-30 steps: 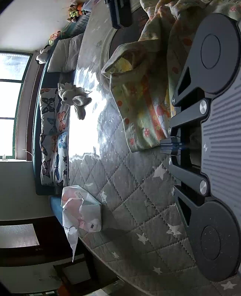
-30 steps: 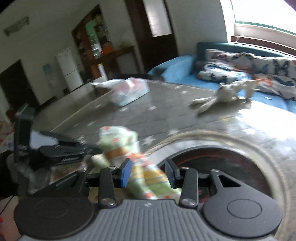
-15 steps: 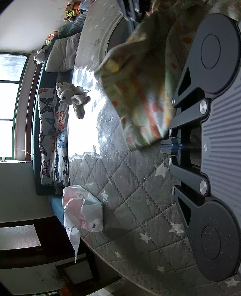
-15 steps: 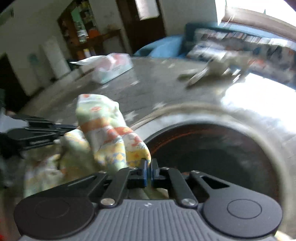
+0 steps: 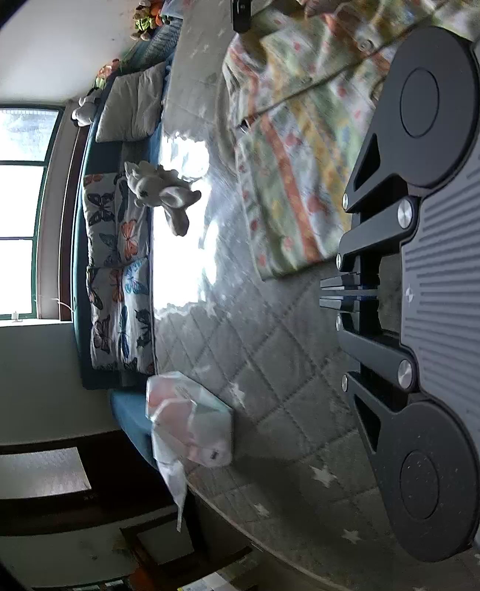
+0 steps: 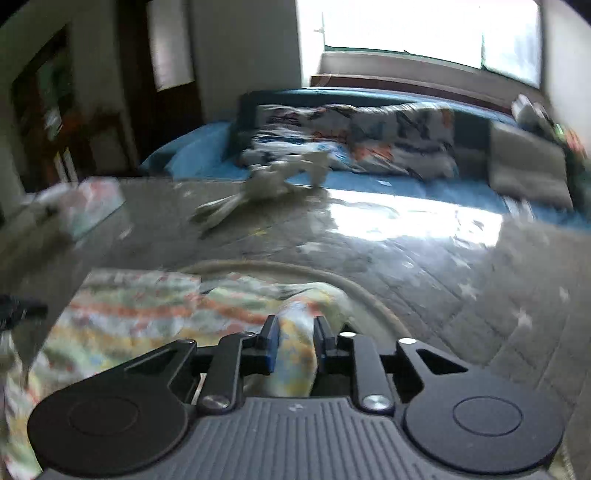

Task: Fold clothes

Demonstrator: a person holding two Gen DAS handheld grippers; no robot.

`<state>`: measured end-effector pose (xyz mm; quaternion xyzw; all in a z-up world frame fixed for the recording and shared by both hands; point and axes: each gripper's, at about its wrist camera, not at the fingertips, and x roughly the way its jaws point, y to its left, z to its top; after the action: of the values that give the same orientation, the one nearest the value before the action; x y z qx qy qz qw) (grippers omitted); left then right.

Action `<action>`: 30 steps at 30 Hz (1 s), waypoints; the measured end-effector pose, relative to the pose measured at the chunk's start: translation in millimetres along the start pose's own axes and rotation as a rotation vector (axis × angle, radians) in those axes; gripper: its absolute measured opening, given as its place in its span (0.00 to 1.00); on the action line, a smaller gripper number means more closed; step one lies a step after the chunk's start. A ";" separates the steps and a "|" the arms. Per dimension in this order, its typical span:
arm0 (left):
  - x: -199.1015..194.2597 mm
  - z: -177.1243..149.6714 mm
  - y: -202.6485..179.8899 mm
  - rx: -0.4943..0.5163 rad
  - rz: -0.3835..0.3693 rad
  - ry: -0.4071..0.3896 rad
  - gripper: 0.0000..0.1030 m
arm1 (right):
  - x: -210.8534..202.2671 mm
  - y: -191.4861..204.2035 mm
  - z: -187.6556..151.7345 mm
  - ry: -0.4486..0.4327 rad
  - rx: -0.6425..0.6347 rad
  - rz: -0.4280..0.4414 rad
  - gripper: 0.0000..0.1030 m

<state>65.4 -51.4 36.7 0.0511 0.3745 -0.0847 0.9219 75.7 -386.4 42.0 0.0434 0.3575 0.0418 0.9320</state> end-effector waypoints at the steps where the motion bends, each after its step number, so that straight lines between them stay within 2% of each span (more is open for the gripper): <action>1: 1.8 2.5 -1.3 0.002 -0.009 0.003 0.09 | 3.6 -11.2 1.6 0.009 0.054 0.017 0.20; 4: 15.3 9.3 -4.2 -0.010 -0.009 0.029 0.18 | 8.1 -44.0 2.4 0.023 0.228 0.115 0.23; 6: 24.4 12.0 -5.6 -0.013 -0.007 0.042 0.19 | 5.3 -58.9 1.2 0.011 0.300 0.145 0.24; 9: 32.3 16.0 -10.5 0.020 0.012 0.032 0.17 | 2.9 -69.1 1.3 0.001 0.305 0.099 0.25; 11: 35.8 17.9 -15.8 0.052 0.017 0.025 0.04 | 8.1 -71.2 1.8 0.023 0.301 0.075 0.25; 13: 39.3 17.8 -21.9 0.090 0.043 0.015 0.00 | 17.1 -69.7 0.9 0.053 0.284 0.070 0.25; 19: 38.9 32.6 -6.7 0.153 0.188 -0.063 0.00 | 38.9 -55.8 5.6 0.076 0.247 0.081 0.25; 21: 42.0 43.5 7.9 0.124 0.209 -0.052 0.00 | 44.3 -52.9 8.3 0.075 0.246 0.081 0.25; 23: 39.1 48.4 22.4 0.053 0.134 -0.023 0.00 | 45.3 -53.5 8.5 0.077 0.253 0.087 0.25; 28: 31.5 36.3 15.0 0.029 0.003 0.001 0.04 | 50.7 -52.9 5.0 0.096 0.242 0.097 0.25; 30: 31.6 30.3 7.3 0.030 -0.036 0.011 0.04 | 51.4 -49.1 5.0 0.094 0.221 0.093 0.17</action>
<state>109.8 -52.7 36.5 0.0586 0.3791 -0.1069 0.9173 119.5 -429.8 6.3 0.1606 0.4009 0.0474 0.9007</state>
